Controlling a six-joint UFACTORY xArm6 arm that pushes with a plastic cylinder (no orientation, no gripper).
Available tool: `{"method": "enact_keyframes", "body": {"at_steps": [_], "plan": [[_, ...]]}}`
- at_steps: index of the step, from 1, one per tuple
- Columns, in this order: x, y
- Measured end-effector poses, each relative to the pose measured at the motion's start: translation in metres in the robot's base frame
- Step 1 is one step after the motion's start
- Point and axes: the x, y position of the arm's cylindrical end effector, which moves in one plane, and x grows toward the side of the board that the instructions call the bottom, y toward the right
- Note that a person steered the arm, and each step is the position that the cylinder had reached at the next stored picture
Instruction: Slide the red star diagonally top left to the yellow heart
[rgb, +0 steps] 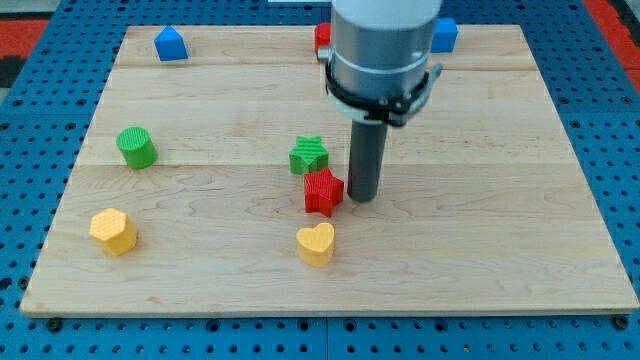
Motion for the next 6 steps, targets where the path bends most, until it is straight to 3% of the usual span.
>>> {"method": "enact_keyframes", "body": {"at_steps": [2,5,6], "plan": [[-0.002,-0.077],[-0.023,-0.061],[-0.025,-0.146]]}}
